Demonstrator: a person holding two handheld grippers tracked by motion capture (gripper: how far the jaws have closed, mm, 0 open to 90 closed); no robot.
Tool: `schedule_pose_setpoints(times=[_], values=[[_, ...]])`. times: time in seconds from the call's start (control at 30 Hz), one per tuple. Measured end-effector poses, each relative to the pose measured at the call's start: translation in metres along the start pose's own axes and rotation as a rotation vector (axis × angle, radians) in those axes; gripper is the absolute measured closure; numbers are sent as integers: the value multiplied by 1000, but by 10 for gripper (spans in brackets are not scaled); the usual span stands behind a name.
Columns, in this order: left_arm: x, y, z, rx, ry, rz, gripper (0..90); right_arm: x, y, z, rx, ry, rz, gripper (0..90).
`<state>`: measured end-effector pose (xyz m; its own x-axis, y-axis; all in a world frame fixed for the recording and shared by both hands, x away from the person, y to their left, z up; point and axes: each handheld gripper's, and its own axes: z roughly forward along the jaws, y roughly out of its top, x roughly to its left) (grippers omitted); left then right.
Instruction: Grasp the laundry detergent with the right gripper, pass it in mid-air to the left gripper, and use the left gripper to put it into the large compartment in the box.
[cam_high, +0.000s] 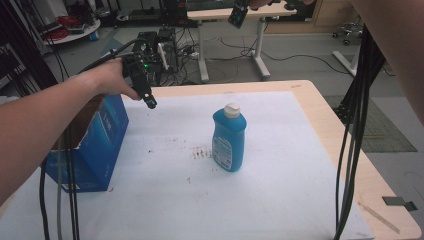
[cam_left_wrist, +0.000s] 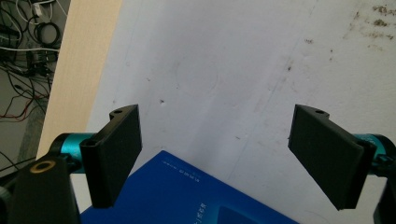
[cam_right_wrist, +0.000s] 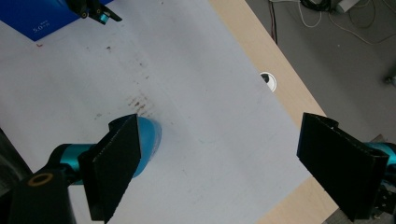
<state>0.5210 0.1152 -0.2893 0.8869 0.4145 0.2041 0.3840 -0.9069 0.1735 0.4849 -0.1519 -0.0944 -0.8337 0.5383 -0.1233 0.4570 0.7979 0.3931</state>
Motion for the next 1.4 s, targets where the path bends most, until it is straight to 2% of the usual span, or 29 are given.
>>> schedule_pose_setpoints(times=[0.33,0.53,0.83,1.4], values=[[2,-3,2,-8,-6,-3,175,9,-15,2,-11,13,-4,134],[4,-8,-1,-18,-7,-21,175,13,-22,-3,-30,8,-12,134],[2,-9,-8,-36,-3,-8,175,19,-35,-6,-61,14,-11,134],[-1,-11,-14,-40,1,-13,176,34,-62,12,-106,29,13,134]])
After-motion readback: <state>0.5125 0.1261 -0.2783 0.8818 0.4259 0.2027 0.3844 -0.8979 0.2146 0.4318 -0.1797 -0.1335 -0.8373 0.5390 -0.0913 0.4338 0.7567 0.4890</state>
